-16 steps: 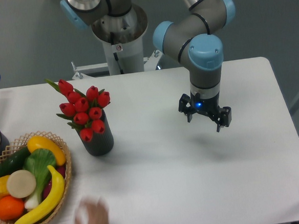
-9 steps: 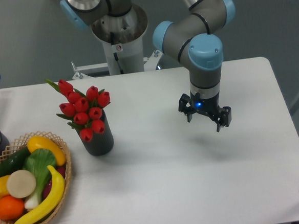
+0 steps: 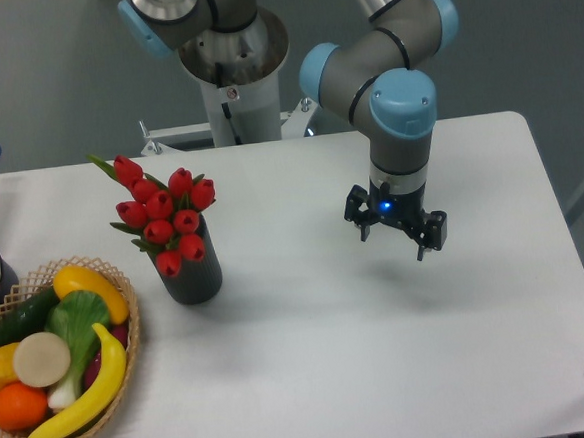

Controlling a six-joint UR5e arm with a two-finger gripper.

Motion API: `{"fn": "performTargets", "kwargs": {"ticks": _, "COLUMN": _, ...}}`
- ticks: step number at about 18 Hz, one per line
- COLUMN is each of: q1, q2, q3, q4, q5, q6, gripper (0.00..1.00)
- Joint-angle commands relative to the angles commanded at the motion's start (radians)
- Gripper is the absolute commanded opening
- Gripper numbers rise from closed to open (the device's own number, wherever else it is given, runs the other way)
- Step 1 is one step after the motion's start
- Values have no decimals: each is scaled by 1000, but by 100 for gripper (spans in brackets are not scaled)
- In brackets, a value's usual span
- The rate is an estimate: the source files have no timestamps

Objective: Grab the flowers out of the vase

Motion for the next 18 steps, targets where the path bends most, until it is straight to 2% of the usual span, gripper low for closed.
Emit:
{"fn": "performTargets", "kwargs": {"ticks": 5, "q1": 2, "q2": 66, "q3": -60, "q4": 2, "q5": -132, "q6": 8, "gripper": 100}}
{"fn": "performTargets", "kwargs": {"ticks": 9, "q1": 3, "q2": 156, "q3": -142, "q4": 2, "q5": -195, "q6": 38, "gripper": 100}}
{"fn": "performTargets", "kwargs": {"ticks": 11, "q1": 14, "q2": 219, "q3": -199, "q4": 2, "q5": -275, "q6": 72, "gripper": 100}}
{"fn": "performTargets", "kwargs": {"ticks": 18, "q1": 43, "q2": 370, "q3": -273, "q4": -3, "q5": -505, "q6": 66, "gripper": 100}}
